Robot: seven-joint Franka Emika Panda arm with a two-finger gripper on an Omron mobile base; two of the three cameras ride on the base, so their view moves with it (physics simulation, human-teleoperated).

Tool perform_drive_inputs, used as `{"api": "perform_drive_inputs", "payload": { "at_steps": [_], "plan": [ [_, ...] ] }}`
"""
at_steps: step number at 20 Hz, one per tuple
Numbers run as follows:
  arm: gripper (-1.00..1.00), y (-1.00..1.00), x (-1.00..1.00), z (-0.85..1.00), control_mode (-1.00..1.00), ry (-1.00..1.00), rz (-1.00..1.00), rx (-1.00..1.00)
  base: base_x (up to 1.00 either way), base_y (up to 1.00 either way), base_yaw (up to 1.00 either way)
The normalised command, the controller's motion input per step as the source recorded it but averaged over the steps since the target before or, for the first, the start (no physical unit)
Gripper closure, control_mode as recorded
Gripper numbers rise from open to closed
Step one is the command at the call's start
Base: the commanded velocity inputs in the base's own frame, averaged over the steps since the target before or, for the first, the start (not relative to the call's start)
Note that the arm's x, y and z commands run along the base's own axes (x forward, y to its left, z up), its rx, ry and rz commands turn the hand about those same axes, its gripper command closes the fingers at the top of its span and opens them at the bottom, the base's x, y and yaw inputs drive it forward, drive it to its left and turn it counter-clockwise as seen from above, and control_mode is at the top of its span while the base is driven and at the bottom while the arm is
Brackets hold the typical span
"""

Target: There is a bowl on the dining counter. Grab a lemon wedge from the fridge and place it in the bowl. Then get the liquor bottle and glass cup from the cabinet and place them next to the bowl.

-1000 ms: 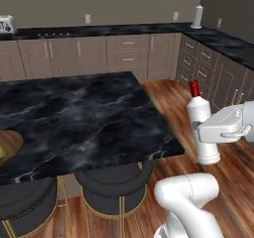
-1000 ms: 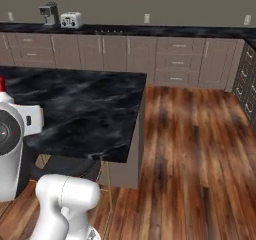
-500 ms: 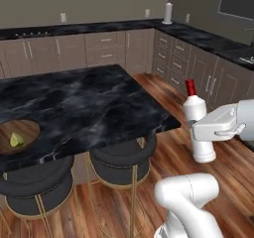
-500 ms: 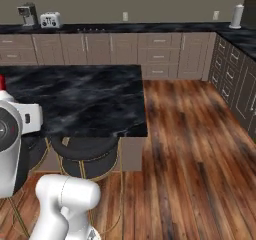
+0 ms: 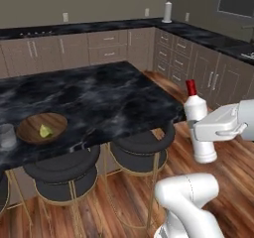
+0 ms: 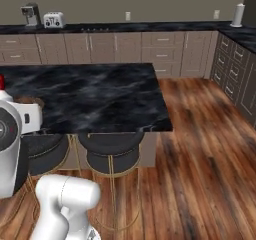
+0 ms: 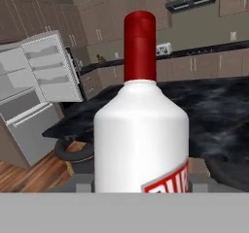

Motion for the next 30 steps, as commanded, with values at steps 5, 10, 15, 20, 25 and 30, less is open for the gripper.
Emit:
{"api": "perform_drive_inputs", "payload": {
  "at_steps": [5, 10, 15, 20, 25, 30],
  "plan": [
    [1.00, 0.00, 0.00, 0.00, 1.00, 0.00, 0.00, 0.00, 0.13, 0.77, -0.02],
    [1.00, 0.00, 0.00, 0.00, 1.00, 0.00, 0.00, 0.00, 0.49, 0.64, 0.00],
    [1.00, 0.00, 0.00, 0.00, 1.00, 0.00, 0.00, 0.00, 0.96, 0.35, 0.00],
    [1.00, 0.00, 0.00, 0.00, 1.00, 0.00, 0.00, 0.00, 0.69, 0.36, 0.03],
    [1.00, -0.01, 0.72, -0.01, -1.00, 0.00, 0.28, 0.01, 0.00, 0.00, 0.00],
    [1.00, -0.13, 1.00, -0.11, -1.00, 0.00, 0.43, 0.05, 0.00, 0.00, 0.00]
  ]
}}
